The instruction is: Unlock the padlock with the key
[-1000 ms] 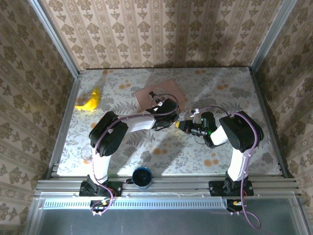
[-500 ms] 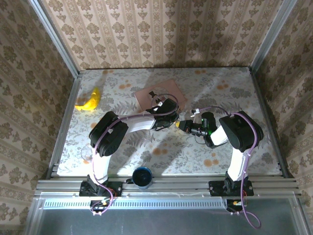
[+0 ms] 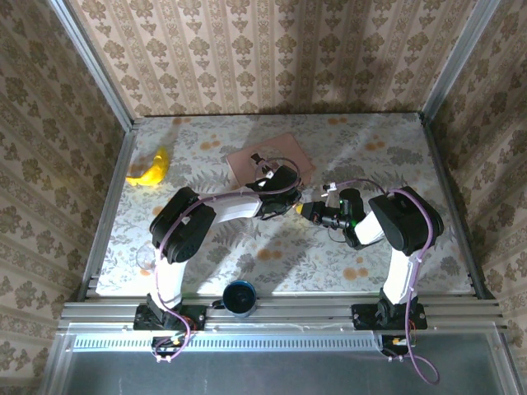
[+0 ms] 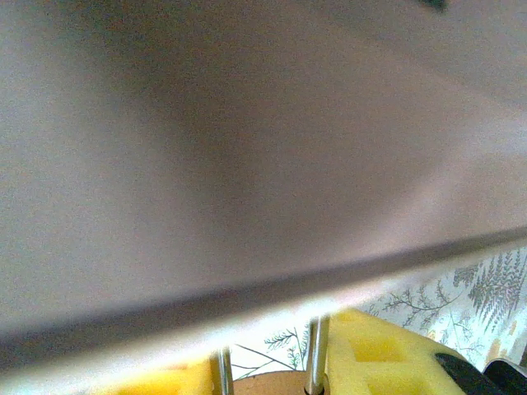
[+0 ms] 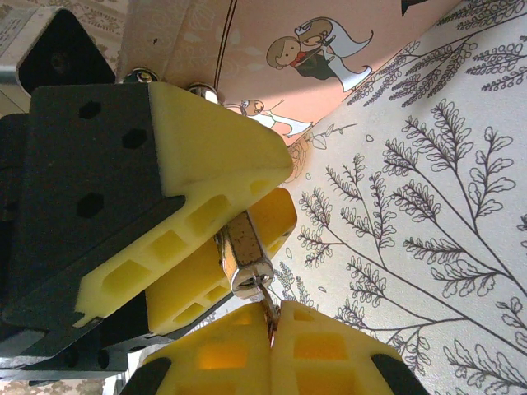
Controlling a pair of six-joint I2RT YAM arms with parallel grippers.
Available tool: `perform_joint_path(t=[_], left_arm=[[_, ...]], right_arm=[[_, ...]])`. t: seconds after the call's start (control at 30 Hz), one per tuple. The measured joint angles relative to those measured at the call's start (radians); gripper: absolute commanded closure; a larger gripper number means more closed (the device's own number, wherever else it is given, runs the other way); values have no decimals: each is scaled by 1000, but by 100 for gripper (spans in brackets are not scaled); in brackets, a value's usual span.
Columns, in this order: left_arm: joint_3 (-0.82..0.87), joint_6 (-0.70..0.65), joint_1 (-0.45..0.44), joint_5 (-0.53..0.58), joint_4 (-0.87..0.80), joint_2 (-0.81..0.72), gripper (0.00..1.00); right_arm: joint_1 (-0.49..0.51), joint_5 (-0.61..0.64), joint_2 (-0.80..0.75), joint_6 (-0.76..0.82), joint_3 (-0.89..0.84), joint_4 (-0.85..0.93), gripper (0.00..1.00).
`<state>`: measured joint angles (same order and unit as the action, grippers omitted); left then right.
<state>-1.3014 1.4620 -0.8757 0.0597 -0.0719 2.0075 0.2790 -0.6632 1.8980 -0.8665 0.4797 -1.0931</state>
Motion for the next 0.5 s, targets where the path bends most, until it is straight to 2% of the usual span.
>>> perform_joint_path(t=[0.5], left_arm=[[4,5,0,0,14,0,100]], right_arm=[[-11,-18,27,-8,-4,-53,100]])
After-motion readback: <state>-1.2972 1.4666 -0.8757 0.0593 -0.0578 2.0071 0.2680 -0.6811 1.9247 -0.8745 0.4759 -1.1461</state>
